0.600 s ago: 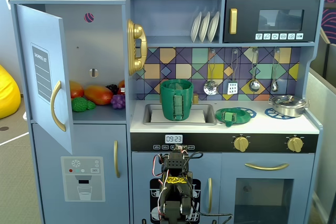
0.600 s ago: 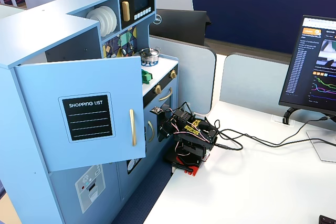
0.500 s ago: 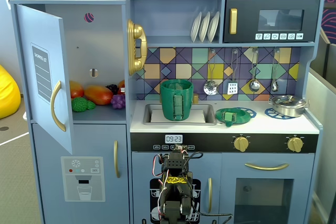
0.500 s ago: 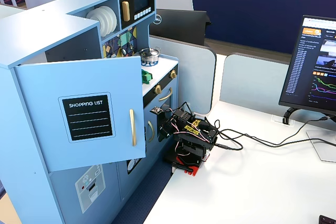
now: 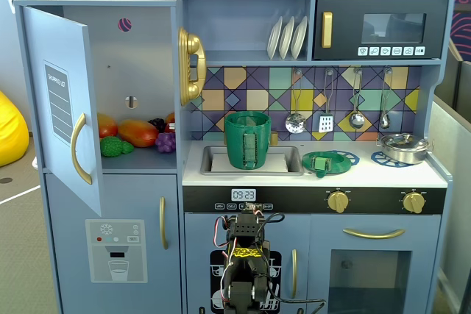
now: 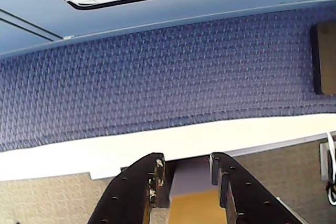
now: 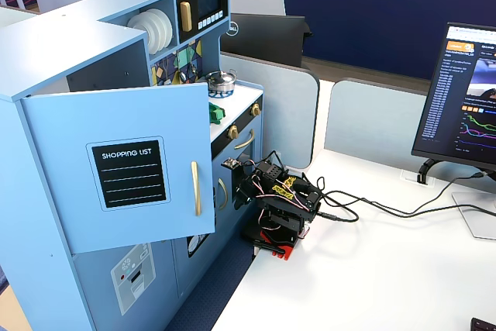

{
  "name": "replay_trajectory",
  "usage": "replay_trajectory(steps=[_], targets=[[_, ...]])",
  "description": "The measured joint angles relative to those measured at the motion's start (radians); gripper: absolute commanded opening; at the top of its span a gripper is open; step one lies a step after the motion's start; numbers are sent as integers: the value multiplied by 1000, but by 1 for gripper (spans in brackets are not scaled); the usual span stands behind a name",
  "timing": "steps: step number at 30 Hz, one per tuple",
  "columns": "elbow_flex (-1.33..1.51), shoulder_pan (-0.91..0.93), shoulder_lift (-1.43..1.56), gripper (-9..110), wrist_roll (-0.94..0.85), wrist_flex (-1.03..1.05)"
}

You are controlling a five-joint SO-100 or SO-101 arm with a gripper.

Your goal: Pick up the lid from the counter and put it on the green recipient

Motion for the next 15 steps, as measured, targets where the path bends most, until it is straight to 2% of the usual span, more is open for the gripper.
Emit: replay_trajectory(steps=[4, 7, 10, 15], targets=[[2, 41, -8, 0, -34, -9], [8, 115, -101, 0, -63, -129], [-32, 202, -233, 0, -94, -402], [-135, 295, -430, 0, -92, -988]])
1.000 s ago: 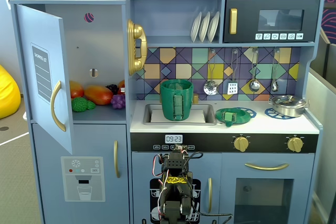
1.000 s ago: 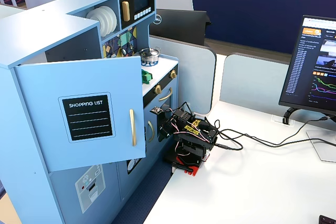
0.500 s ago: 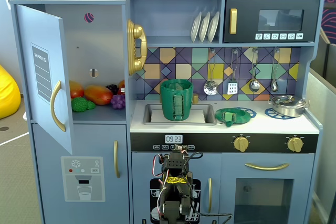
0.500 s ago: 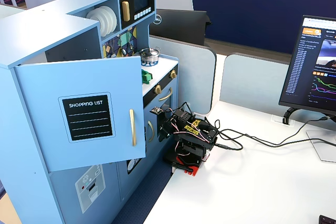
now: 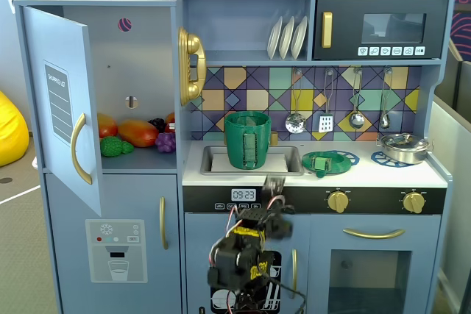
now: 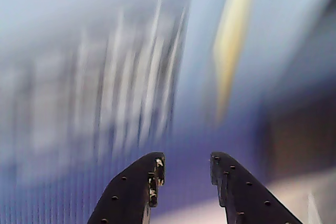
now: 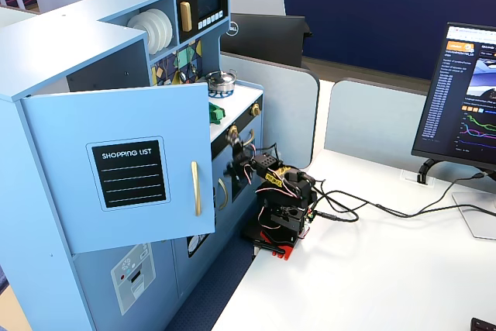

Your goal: Pick up the lid from the counter and put it on the green recipient

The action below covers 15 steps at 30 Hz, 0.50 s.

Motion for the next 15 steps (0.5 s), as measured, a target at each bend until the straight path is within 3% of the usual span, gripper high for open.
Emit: replay_trajectory(steps=[5, 11, 15], targets=[[-124, 92, -95, 2, -23, -275], [-184, 172, -104, 11, -23, -333], [-207, 204, -101, 27, -3, -334]])
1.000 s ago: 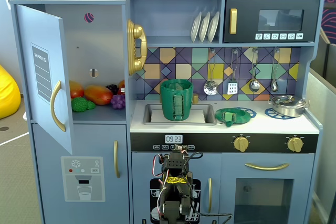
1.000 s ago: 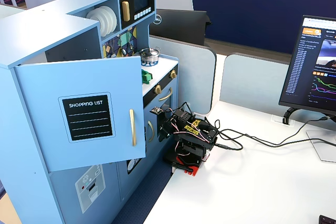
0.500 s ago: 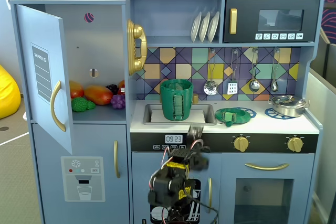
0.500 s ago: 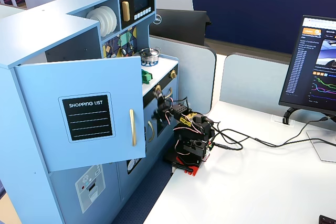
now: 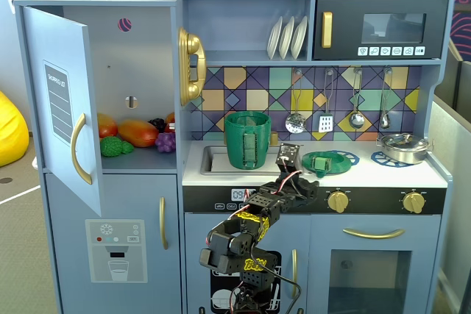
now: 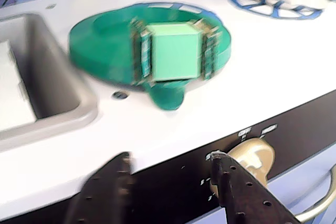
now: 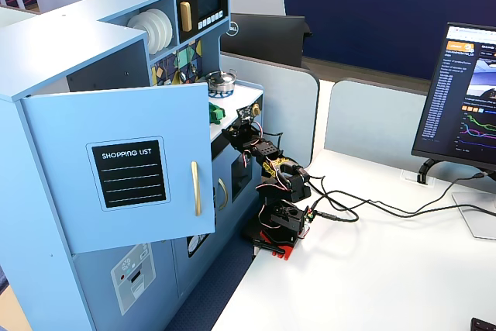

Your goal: Pick up the lid from the counter and put it on the green recipient

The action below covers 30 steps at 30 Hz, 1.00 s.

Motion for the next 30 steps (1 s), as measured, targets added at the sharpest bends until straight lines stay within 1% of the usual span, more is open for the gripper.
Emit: replay_trajectory(steps=[1, 3, 8, 17, 24, 30], targets=[[-5, 5, 0, 33, 9, 0], [-17, 15, 0, 42, 29, 0], [-52, 38, -3, 50, 46, 0], [-135, 86, -91, 51, 37, -57], [-190, 95, -201, 48, 37, -101], [-295, 95, -339, 46, 21, -118]])
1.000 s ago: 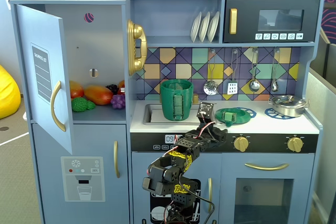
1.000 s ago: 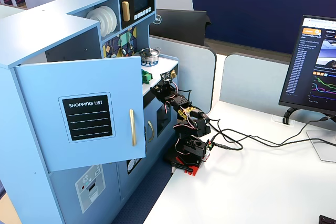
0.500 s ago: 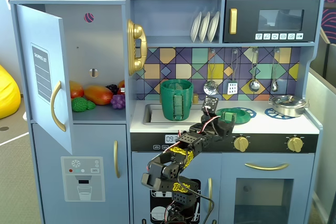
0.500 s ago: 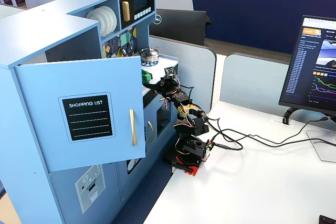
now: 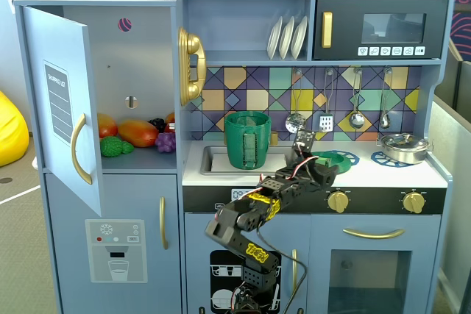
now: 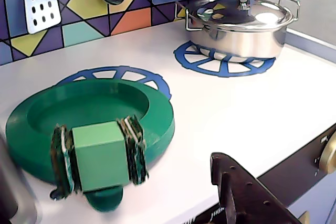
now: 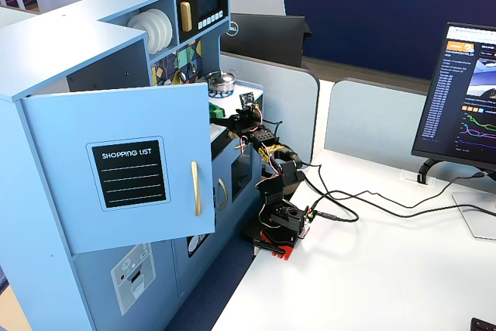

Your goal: Pick up the lid from the counter and put it on the green recipient

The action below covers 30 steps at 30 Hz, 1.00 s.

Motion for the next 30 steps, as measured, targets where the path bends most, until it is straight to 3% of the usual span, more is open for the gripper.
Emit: replay_trajectory(steps=[25, 30], targets=[[-268, -80, -367, 39, -26, -9], [-288, -98, -391, 27, -28, -9]])
